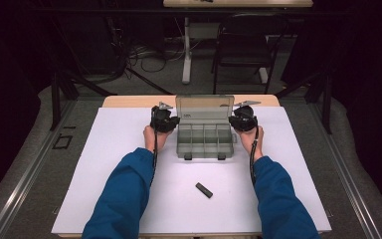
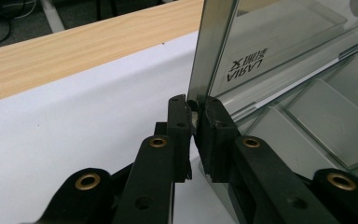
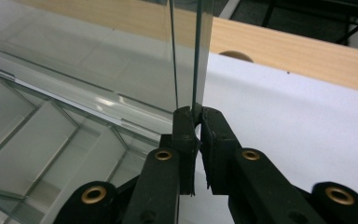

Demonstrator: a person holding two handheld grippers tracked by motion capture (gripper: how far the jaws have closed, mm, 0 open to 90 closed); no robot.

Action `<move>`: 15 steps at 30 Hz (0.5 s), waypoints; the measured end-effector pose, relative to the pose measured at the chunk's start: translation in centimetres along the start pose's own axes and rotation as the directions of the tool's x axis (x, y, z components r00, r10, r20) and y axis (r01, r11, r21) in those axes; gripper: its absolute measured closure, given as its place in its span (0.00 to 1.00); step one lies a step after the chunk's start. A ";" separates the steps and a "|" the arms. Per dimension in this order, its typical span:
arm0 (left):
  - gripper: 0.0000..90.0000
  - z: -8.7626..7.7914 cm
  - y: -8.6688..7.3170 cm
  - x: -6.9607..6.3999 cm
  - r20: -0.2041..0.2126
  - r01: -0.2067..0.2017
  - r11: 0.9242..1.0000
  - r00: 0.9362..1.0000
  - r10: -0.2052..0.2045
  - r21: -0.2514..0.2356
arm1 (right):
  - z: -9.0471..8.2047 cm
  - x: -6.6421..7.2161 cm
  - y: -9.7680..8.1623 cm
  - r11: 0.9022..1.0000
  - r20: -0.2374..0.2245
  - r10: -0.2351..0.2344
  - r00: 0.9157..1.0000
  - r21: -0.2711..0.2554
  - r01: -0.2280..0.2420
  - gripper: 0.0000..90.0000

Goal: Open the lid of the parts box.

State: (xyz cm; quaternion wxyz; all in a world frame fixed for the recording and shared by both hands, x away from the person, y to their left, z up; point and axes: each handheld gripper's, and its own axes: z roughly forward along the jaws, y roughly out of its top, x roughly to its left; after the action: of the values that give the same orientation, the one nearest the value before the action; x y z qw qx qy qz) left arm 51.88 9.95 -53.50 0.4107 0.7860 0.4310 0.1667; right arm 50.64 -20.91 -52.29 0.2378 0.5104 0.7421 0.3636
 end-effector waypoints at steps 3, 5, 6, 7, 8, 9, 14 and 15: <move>0.92 0.1 0.0 0.0 -0.001 0.003 1.000 1.000 -0.003 0.001 | 0.2 0.0 -0.2 1.000 0.002 0.010 1.000 0.002 -0.010 0.94; 0.92 0.1 0.0 0.0 -0.001 0.005 1.000 1.000 -0.005 0.001 | 0.3 -0.1 -0.2 1.000 -0.001 0.013 1.000 -0.002 -0.013 0.94; 0.92 0.1 0.0 0.0 -0.003 0.002 1.000 1.000 -0.002 0.005 | 0.3 -0.1 -0.2 1.000 -0.002 0.014 1.000 -0.001 -0.014 0.94; 0.92 0.1 0.1 0.0 -0.003 0.002 1.000 1.000 -0.002 0.007 | 0.3 -0.1 -0.2 1.000 -0.001 0.014 1.000 -0.001 -0.014 0.94; 0.92 0.1 0.1 0.0 -0.003 0.006 1.000 1.000 -0.006 0.008 | 0.3 -0.1 -0.2 1.000 0.000 0.014 1.000 0.000 -0.014 0.94; 0.92 0.2 0.1 0.0 -0.004 0.007 1.000 1.000 -0.007 0.007 | 0.3 -0.1 -0.2 1.000 0.000 0.015 1.000 0.001 -0.015 0.94; 0.92 0.3 0.1 0.0 -0.004 0.012 1.000 1.000 -0.012 0.009 | 0.4 -0.1 -0.2 1.000 0.005 0.016 1.000 0.004 -0.016 0.94; 0.92 0.3 0.2 0.0 -0.006 0.012 1.000 1.000 -0.012 0.010 | 0.4 -0.1 -0.2 1.000 0.005 0.018 1.000 0.004 -0.018 0.94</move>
State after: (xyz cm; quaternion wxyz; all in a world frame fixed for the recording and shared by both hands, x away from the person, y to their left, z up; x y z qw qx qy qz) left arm 52.19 9.76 -53.58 0.4067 0.7848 0.4379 0.1643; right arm 50.80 -20.89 -52.72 0.2353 0.5186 0.7377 0.3627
